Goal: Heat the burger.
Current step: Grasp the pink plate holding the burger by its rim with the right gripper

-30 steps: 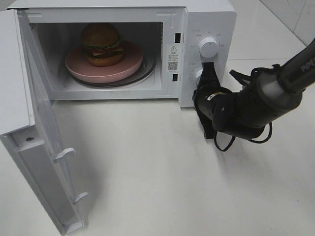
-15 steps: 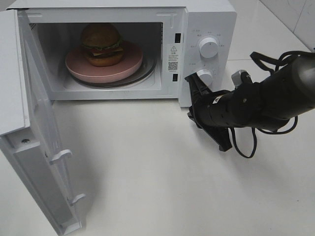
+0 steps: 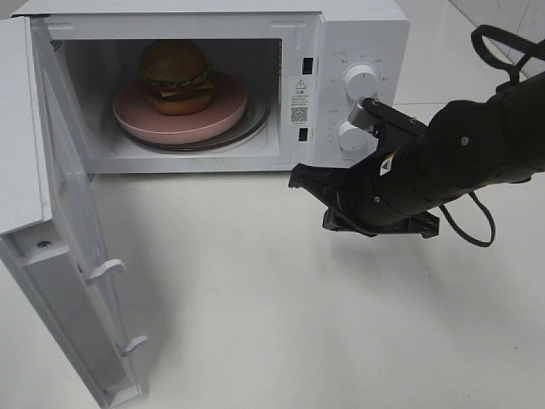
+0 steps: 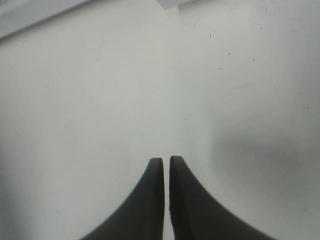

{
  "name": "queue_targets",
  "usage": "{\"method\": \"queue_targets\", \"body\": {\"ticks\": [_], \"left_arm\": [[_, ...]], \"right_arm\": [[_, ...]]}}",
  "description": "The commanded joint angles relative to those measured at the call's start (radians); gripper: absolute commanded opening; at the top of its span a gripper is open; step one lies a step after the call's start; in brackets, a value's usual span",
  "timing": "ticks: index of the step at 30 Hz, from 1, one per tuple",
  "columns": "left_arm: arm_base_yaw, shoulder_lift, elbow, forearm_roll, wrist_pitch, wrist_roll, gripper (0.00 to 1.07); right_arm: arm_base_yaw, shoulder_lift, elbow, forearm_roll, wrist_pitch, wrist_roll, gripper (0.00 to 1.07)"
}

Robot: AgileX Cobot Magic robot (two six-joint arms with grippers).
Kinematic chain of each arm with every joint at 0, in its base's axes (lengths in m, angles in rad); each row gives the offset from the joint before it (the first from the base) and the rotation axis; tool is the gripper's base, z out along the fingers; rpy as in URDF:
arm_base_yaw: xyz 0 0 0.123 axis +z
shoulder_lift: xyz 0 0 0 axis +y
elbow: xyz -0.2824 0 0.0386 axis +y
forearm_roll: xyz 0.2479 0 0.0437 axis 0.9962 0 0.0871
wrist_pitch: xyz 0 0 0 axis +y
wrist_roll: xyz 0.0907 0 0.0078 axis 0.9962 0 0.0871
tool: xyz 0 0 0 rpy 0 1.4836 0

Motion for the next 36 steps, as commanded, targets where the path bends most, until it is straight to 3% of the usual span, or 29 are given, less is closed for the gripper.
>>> {"method": "queue_targets", "body": {"ticks": [1, 7, 10, 15, 18, 20, 27, 36], "left_arm": [[0.002, -0.022, 0.004, -0.003, -0.008, 0.000, 1.00], [0.002, -0.022, 0.004, -0.003, -0.008, 0.000, 1.00], [0.002, -0.022, 0.004, -0.003, -0.008, 0.000, 1.00], [0.002, -0.022, 0.004, -0.003, -0.008, 0.000, 1.00], [0.002, -0.022, 0.004, -0.003, -0.008, 0.000, 1.00], [0.002, -0.022, 0.004, -0.003, -0.008, 0.000, 1.00], [0.002, -0.022, 0.004, -0.003, -0.008, 0.000, 1.00], [0.002, -0.022, 0.004, -0.003, -0.008, 0.000, 1.00]], "right_arm": [[-0.003, -0.034, 0.002, -0.015, 0.129, -0.127, 0.04], [-0.003, -0.075, -0.037, -0.014, 0.423, -0.363, 0.06], [-0.003, -0.079, -0.049, -0.015, 0.471, -0.393, 0.07], [-0.003, -0.086, -0.153, -0.015, 0.736, -0.605, 0.09], [-0.003, -0.086, -0.171, -0.018, 0.763, -0.643, 0.09], [-0.003, -0.086, -0.239, -0.058, 0.846, -0.759, 0.09], [-0.003, -0.086, -0.325, -0.144, 0.895, -1.009, 0.11], [-0.003, -0.086, -0.371, -0.195, 0.845, -1.589, 0.12]]}}
